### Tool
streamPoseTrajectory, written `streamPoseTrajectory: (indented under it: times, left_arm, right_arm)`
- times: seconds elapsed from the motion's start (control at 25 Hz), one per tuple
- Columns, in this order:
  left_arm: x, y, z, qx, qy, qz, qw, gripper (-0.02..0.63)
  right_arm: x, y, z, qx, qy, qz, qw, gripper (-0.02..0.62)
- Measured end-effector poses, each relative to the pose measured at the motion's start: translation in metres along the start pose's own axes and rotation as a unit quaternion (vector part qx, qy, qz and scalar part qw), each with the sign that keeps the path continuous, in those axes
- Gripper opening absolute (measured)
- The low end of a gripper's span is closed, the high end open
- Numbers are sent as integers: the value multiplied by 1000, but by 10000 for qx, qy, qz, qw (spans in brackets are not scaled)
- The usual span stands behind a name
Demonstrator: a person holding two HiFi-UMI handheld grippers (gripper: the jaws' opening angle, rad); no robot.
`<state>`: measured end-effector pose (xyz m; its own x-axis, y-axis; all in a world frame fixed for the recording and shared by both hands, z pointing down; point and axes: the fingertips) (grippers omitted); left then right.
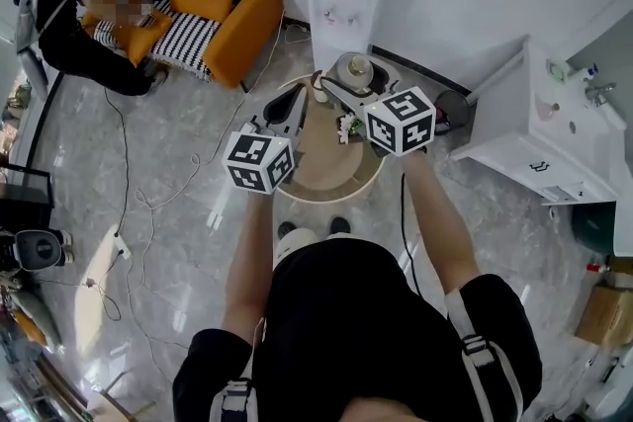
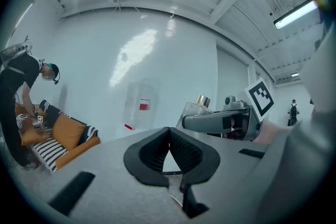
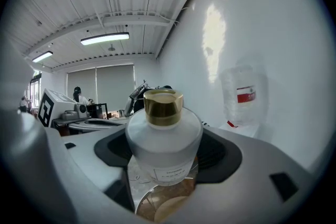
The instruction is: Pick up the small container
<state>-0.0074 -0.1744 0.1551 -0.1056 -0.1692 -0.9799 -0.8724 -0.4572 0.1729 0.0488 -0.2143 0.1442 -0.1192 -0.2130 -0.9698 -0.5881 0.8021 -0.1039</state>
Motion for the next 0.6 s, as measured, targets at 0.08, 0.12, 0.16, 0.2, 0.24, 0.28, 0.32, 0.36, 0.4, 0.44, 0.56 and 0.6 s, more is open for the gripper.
streamPoseTrajectory:
  times: [0.08,0.12,0.16,0.2,0.24,0.28,0.32,0.36,0.4,0.44,0.56,0.6]
  left_arm:
    - [3,-4,0,-35,-24,-22,10000,17]
    - [4,-5,0,-53,-41,-24,10000,18]
    - [4,-7,0,-66,-55,-18,10000,17]
    - [4,-7,0,-73,-64,-10,10000,18]
    - [3,-8,1,-74,-67,-3,10000,18]
    - [3,-8,1,-70,-66,2,10000,18]
    - [3,-7,2,-65,-64,6,10000,17]
    - [4,-7,2,-60,-62,11,10000,18]
    - [4,-7,2,-56,-63,16,10000,18]
    - [4,-7,2,-54,-67,20,10000,17]
    - [6,-7,3,-51,-67,11,10000,18]
    - [6,-7,4,-47,-53,5,10000,17]
  right_arm:
    - [4,2,3,16,-35,7,10000,333]
    - [5,2,5,21,-50,18,10000,333]
    - [7,2,6,23,-62,25,10000,333]
    - [7,3,7,24,-74,27,10000,333]
    - [8,3,8,23,-81,28,10000,333]
    - [8,4,8,21,-82,30,10000,333]
    - [8,4,9,22,-81,28,10000,333]
    - [8,5,9,27,-81,24,10000,333]
    - [8,5,9,32,-82,23,10000,333]
    - [9,6,9,33,-83,29,10000,333]
    - [11,7,11,22,-102,58,9999,333]
    - [11,7,11,20,-112,63,9999,333]
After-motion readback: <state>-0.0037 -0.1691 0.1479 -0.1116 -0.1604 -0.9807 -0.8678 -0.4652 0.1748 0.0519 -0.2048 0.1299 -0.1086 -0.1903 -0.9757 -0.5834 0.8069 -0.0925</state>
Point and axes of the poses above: the fingertips, and each gripper's own axes: z backward along the fingers, y to its left, x out of its top, and after that the axes turned 1 degree about y, right-handed
